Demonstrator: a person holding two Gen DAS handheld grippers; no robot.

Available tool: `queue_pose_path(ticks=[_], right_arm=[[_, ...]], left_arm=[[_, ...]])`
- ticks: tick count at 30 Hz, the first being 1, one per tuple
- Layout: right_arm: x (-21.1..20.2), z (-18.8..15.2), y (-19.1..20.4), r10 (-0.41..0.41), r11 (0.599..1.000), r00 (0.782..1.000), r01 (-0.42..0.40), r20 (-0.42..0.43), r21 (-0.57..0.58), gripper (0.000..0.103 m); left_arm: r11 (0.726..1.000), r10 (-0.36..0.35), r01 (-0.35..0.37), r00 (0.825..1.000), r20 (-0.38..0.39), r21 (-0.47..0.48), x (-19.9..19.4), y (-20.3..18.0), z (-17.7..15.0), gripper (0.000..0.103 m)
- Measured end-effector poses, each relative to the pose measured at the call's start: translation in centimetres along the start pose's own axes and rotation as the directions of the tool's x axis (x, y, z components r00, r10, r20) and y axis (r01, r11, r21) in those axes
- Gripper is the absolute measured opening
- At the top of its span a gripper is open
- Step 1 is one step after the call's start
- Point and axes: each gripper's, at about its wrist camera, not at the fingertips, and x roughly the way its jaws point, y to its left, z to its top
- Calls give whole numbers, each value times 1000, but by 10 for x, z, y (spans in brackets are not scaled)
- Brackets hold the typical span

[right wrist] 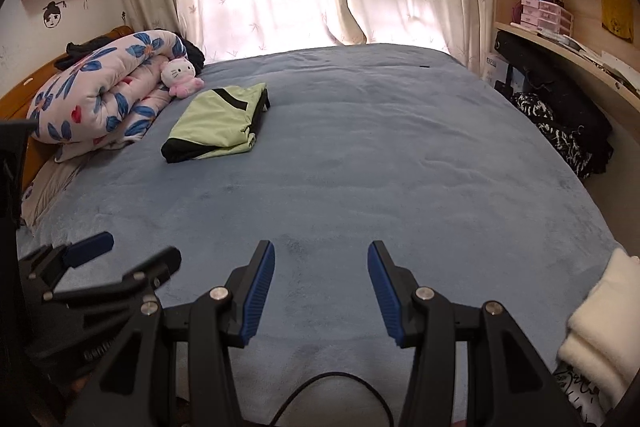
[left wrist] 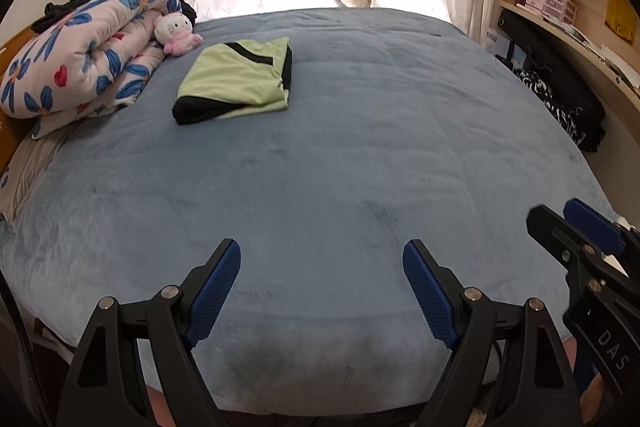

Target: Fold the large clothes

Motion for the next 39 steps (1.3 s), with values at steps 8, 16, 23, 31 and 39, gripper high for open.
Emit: queue_pose_path(ticks=[8,16,23,31,39], right_arm=[[7,-3,-3,6,1000,1000,-6,-4,-8,49],[8,-4,-2,10,1000,1000,-10,-5,-24,49],[11,-4,2,6,1000,1000,-6,-9,-29,49],[12,-4,4,6,1000,1000,-6,-7,-29,49],[13,-5,6,6,1000,1000,-6,-9,-29,49]], left_arm=[[1000,22,-22,1000,2,-18,4,-1,1,82],[1000,29,-29,999,19,-9,2,-4,4,82],[999,28,-28,999,15,-20,3,0,6,82],[999,29,-29,1000,7,-39,5,4,6,82],[998,29,-29,1000,-4,-54,8,6,5,82]])
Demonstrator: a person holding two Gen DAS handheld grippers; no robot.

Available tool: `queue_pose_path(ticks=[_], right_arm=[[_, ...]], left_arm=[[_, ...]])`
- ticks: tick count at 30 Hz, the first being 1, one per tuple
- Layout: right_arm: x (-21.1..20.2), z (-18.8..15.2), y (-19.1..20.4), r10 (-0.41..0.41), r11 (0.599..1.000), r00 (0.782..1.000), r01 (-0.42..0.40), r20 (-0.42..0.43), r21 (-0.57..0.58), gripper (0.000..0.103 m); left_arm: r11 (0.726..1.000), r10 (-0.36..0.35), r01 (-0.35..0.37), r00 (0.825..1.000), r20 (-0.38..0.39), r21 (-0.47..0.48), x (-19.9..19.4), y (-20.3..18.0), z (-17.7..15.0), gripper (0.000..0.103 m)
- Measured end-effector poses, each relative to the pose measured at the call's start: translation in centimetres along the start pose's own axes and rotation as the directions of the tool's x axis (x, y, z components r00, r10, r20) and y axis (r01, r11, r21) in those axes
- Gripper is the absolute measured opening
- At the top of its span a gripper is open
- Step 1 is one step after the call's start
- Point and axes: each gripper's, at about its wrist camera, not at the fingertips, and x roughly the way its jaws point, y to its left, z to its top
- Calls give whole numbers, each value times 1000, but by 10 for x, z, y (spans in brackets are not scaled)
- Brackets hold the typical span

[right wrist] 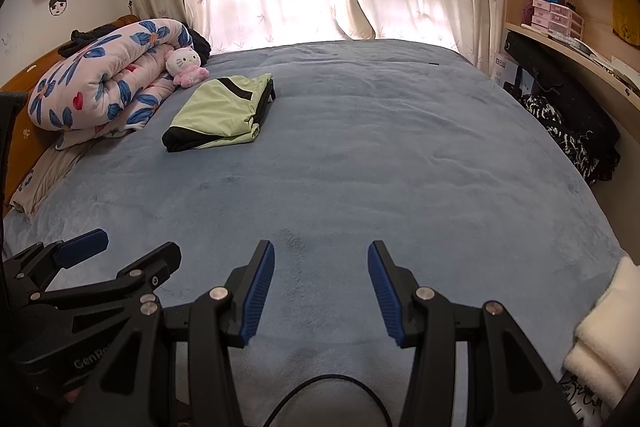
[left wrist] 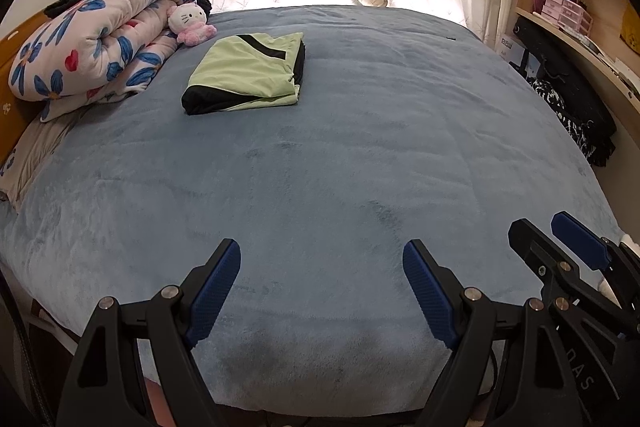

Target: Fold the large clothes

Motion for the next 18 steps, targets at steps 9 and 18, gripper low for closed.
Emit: queue_pose_path(ticks=[9,18], right_arm=[[2,-1,1,4,1000,1000,-4,-7,2,49],[5,-4,-2,5,1000,1000,-5,-12,2,49]], left_arm=[[1000,2,-2,1000,-9,-4,3,-1,1,82],[1000,4,-4,1000,-20,-4,7,-1,0,82]])
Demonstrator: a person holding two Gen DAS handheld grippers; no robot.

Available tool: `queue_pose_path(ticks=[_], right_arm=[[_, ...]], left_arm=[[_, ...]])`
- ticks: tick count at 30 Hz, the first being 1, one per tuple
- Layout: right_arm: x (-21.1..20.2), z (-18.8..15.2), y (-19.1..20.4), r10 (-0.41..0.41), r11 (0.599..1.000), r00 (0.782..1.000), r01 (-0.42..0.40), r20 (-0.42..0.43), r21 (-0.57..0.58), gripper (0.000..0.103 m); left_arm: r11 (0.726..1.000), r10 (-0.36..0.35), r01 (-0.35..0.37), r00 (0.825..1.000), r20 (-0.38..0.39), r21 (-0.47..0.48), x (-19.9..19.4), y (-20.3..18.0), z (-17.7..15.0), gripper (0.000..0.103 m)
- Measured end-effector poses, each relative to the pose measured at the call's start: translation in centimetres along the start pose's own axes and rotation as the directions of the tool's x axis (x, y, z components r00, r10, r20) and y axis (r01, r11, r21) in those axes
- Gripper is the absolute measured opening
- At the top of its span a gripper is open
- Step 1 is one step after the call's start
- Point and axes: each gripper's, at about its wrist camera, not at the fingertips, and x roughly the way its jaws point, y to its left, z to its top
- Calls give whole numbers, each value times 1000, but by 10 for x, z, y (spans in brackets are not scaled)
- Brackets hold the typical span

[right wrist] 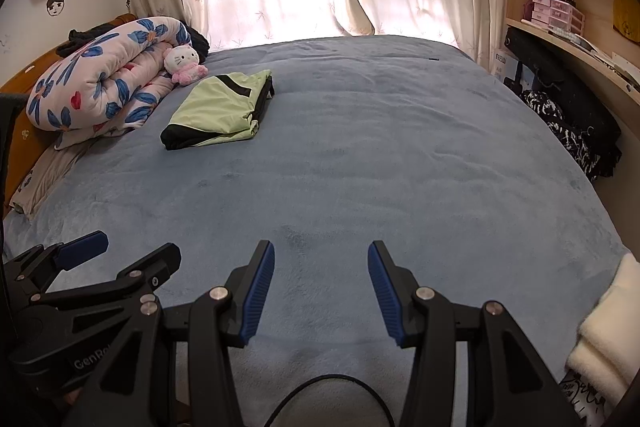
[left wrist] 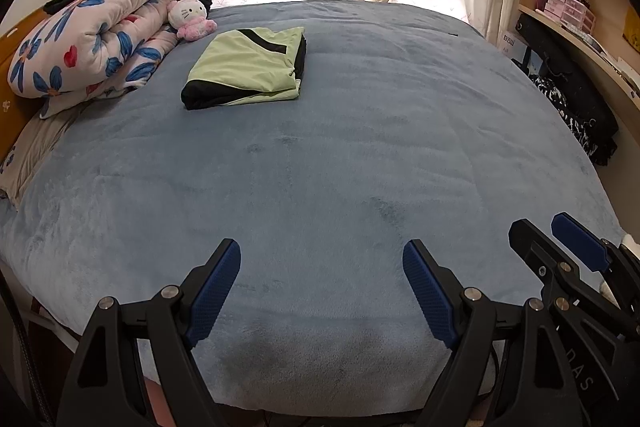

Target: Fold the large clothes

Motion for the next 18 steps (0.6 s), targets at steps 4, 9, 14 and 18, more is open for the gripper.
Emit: queue_pose_path(ticks=[4,9,14,18], right_arm=[[5,-4,-1,-2,1000,1000,2,-6,1,49],[7,-4,-2,0,1000,1000,0,-13,3,49],[7,-4,-3,3,1000,1000,-3,-14,4,49],[7,-4,-3,2,1000,1000,-2,-14,3,49]], left_arm=[[1000,1,-1,1000,-7,-1,2,-1,0,82],[1000,3,-3,1000,-16,-2,5,-1,0,82],[1000,3,-3,1000,-23,-4,6,-3,0,82],[1000,3,-3,1000,-25,-5,7,-4,1,82]])
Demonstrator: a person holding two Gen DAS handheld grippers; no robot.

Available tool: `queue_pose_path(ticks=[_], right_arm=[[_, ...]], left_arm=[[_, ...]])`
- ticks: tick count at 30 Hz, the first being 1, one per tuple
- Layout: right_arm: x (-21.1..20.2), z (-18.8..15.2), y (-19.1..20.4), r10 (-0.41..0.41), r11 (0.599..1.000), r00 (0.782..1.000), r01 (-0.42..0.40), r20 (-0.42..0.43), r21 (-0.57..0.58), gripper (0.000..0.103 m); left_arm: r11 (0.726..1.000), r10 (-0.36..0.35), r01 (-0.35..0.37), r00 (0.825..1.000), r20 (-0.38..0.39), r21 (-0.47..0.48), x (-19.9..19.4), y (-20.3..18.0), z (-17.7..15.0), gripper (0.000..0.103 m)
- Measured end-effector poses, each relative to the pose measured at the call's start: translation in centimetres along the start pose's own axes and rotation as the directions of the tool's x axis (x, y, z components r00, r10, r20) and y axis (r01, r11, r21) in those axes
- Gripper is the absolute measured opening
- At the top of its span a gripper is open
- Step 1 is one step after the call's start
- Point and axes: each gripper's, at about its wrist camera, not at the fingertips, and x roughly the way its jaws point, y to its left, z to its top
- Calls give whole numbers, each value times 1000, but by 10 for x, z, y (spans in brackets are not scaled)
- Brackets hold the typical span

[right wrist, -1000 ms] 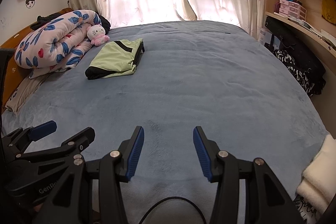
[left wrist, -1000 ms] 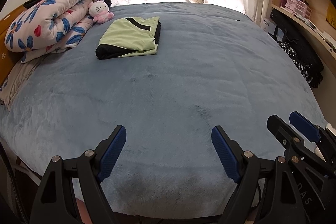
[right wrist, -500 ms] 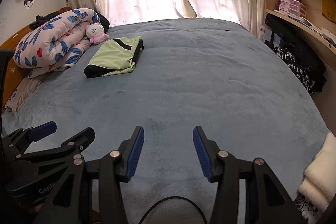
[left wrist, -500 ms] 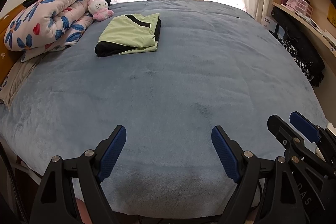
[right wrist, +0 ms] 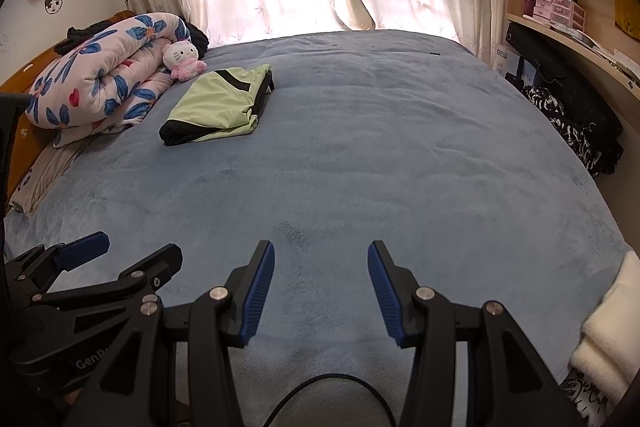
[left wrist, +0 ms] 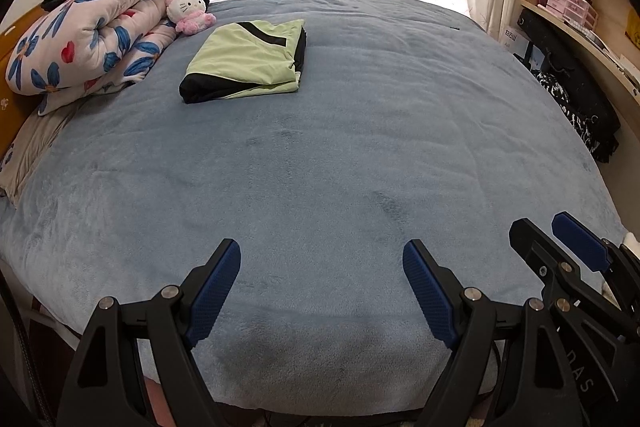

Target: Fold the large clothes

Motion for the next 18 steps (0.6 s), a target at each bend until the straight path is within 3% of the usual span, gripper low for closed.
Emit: queue_pose_path(ticks=[18], right_arm=[[2,-8,0,6,1000,1000,-6,-10,1,49]], left_arm=[[1000,-1,0,1000,-16,-7,4,1,-2,82]])
